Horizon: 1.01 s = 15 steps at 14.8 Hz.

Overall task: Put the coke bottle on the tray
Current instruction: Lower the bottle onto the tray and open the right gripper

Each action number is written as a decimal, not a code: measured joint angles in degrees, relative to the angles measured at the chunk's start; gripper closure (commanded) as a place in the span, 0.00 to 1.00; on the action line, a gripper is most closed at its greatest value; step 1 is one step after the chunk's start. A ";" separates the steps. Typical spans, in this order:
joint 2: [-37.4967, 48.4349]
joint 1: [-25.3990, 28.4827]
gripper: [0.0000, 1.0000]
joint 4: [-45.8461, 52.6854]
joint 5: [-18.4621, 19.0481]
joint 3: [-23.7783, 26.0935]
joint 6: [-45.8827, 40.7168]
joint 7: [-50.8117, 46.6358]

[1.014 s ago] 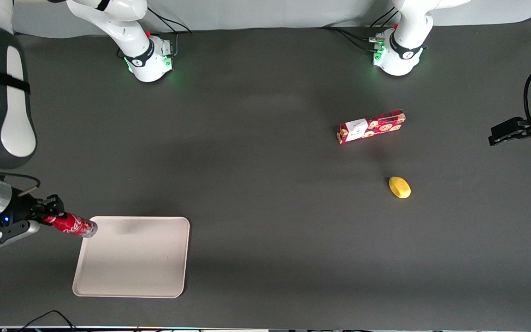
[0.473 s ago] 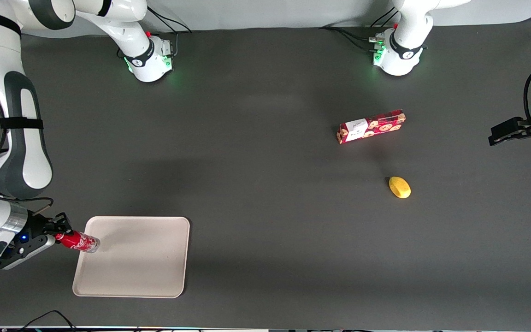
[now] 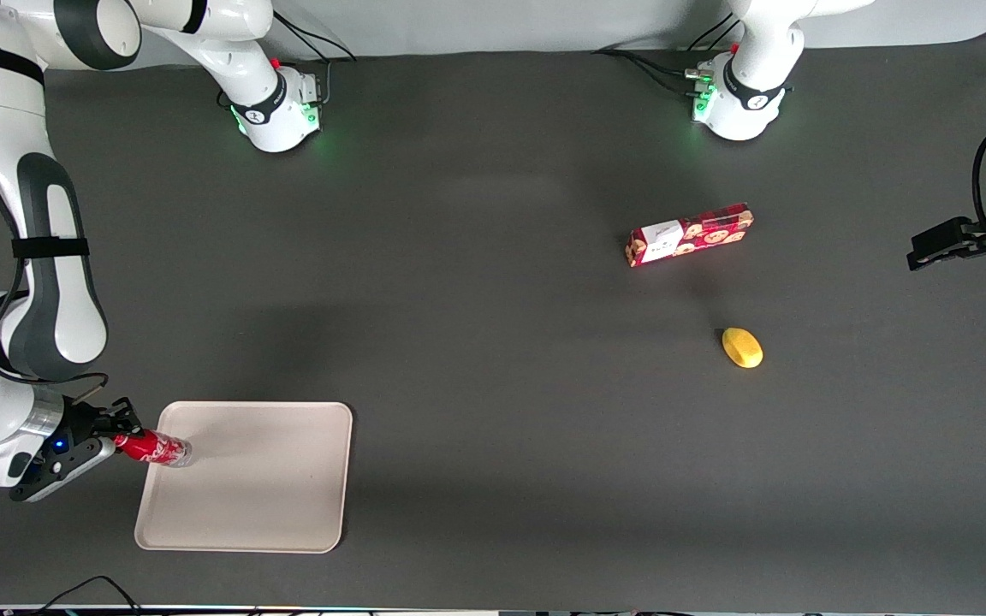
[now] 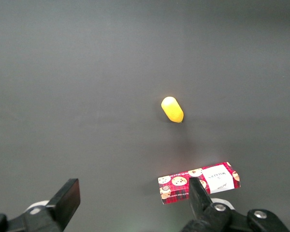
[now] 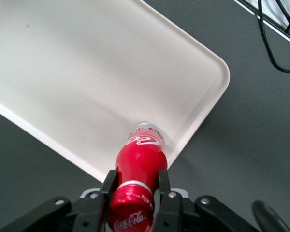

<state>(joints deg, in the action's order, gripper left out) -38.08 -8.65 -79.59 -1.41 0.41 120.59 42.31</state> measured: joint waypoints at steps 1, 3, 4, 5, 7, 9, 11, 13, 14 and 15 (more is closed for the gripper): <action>-0.22 -0.03 1.00 0.06 0.00 0.00 0.00 0.03; -0.51 -0.04 0.57 0.11 0.00 0.00 0.00 0.03; -0.62 -0.04 0.02 0.12 0.00 0.00 0.00 0.03; -0.78 -0.04 0.00 0.14 0.00 0.00 0.00 0.03; -1.09 -0.04 0.00 0.33 0.00 0.00 0.21 0.05; -1.13 -0.04 0.00 0.40 0.00 0.00 0.63 0.06; -1.14 -0.04 0.00 0.74 0.00 0.01 0.71 0.06; -1.14 0.04 0.00 1.57 0.00 0.12 0.71 0.06; -1.09 0.18 0.00 2.21 -0.02 0.25 0.69 0.03; -0.93 0.34 0.00 2.98 -0.06 0.49 -0.07 -1.55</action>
<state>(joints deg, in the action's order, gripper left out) -39.01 -8.31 -76.61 -1.48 0.90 120.52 40.76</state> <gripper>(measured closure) 0.000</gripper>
